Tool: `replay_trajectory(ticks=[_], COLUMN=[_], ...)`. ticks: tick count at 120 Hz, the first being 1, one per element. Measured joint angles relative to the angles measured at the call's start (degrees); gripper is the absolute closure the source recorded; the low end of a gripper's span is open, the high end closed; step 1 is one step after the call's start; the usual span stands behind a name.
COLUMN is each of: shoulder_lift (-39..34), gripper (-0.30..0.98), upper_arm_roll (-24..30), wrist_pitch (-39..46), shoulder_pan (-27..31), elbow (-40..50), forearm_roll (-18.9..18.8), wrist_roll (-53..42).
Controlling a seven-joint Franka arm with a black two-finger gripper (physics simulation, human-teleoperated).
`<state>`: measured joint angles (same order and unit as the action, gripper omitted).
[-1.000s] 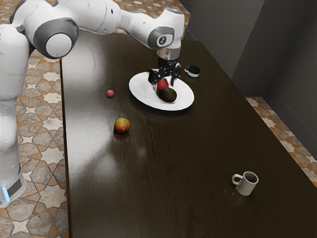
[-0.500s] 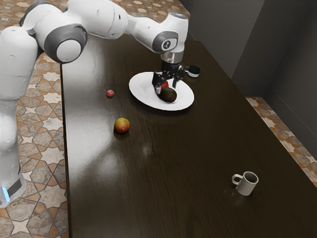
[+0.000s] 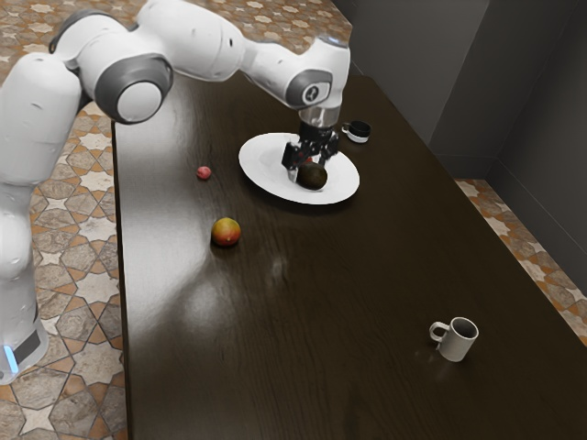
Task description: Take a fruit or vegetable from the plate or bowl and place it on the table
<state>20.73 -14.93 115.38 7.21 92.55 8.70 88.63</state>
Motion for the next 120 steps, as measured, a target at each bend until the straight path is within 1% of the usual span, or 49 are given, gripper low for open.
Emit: replay_trajectory(ticks=[10,14,26,40,53,69,77,89,98,111,120], shoulder_lift=[0.2,0.2,0.1,0.1,-0.8,-4.8,-5.7,-5.7,-5.3,-3.7,-3.2], gripper=[0.04,0.08,0.27,0.34,0.34,0.35,0.35,0.35,0.34,0.35,0.37], upper_arm_roll=[0.1,0.1,0.2,0.4,0.8,1.5,2.6,3.9,4.3,6.7,7.4], wrist_pitch=[0.0,0.0,-0.1,-0.3,-0.5,-1.5,-2.8,-5.3,-6.5,-7.5,-7.8], shoulder_pan=[-0.1,-0.1,-0.3,-0.5,-0.7,-1.3,-2.1,-5.7,-9.1,-10.3,-11.1], elbow=[0.0,0.0,0.0,0.0,0.0,-0.2,-3.1,-7.8,-9.3,-9.8,-10.0], forearm_roll=[0.1,0.2,0.2,0.7,1.2,1.1,0.6,-0.9,-1.8,-2.4,-2.9], wrist_roll=[0.1,0.1,0.2,0.1,-0.3,-1.1,-1.4,-1.8,-2.2,-2.9,-3.4])
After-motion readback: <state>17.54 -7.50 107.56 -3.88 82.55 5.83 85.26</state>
